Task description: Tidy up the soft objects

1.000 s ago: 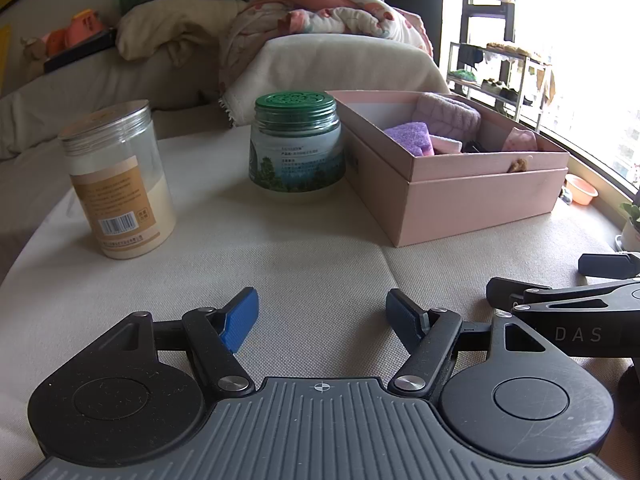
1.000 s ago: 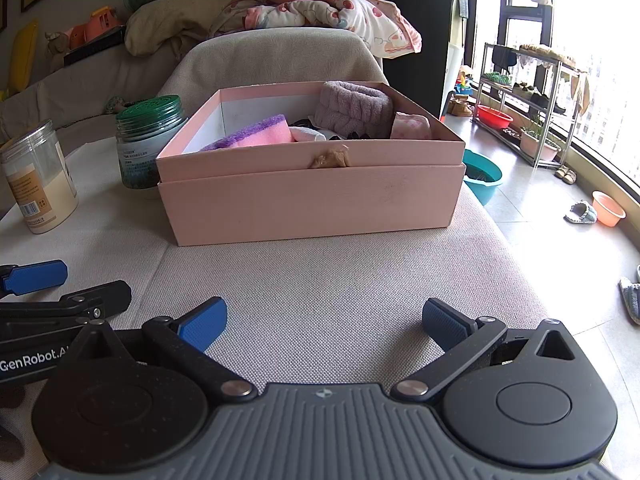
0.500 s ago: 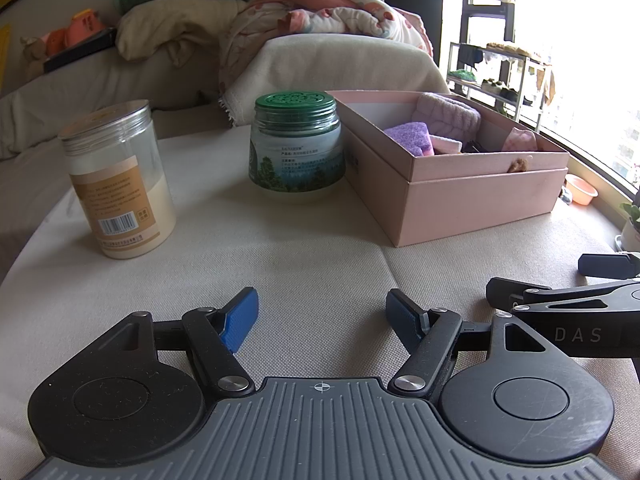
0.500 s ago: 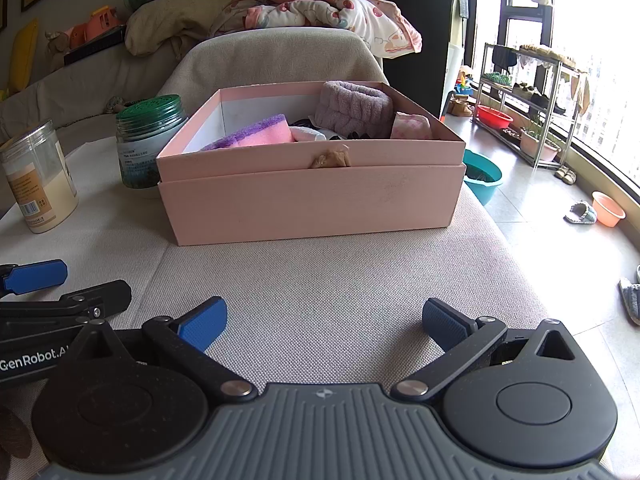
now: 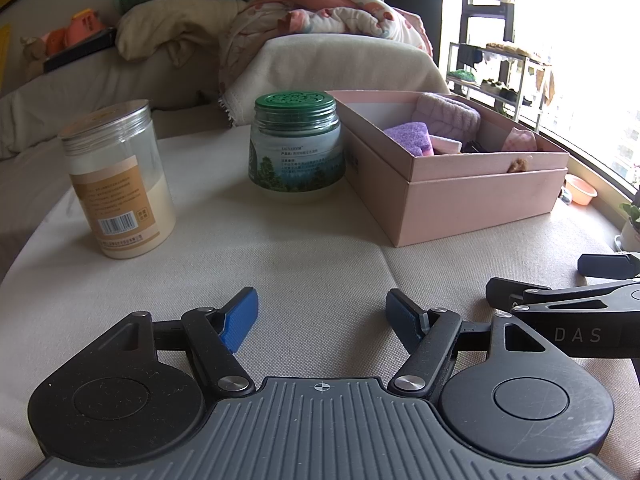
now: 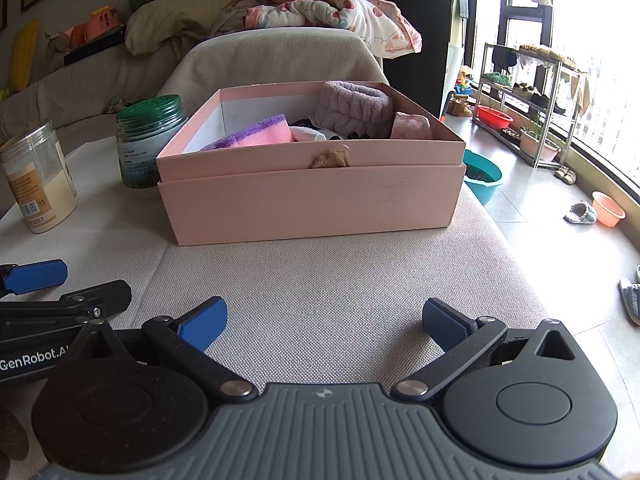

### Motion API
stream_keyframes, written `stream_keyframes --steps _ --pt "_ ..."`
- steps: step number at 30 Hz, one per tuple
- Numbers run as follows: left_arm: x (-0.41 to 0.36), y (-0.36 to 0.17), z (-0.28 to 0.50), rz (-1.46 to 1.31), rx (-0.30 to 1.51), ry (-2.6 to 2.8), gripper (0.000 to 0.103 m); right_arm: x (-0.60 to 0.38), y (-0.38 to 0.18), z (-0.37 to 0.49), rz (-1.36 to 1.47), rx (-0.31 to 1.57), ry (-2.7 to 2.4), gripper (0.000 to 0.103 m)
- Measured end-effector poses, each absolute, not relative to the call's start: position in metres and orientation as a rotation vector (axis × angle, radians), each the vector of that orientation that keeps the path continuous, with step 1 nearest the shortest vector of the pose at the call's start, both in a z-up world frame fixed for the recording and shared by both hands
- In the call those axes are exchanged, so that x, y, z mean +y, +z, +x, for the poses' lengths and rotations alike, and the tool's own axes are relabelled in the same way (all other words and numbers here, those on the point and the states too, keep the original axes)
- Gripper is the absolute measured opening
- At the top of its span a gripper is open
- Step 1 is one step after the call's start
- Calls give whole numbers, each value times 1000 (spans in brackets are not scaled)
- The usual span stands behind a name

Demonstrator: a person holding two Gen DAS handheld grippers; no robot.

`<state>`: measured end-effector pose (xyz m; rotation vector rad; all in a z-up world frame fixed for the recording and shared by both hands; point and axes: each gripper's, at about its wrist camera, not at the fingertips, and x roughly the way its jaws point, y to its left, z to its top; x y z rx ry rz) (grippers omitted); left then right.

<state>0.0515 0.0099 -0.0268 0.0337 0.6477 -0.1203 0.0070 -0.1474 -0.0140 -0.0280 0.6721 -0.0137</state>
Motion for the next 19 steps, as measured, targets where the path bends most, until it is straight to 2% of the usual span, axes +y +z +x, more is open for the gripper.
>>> stream_keyframes --steps 19 --pt "10 -27 52 31 648 -115 76 -150 -14 10 -34 673 0 103"
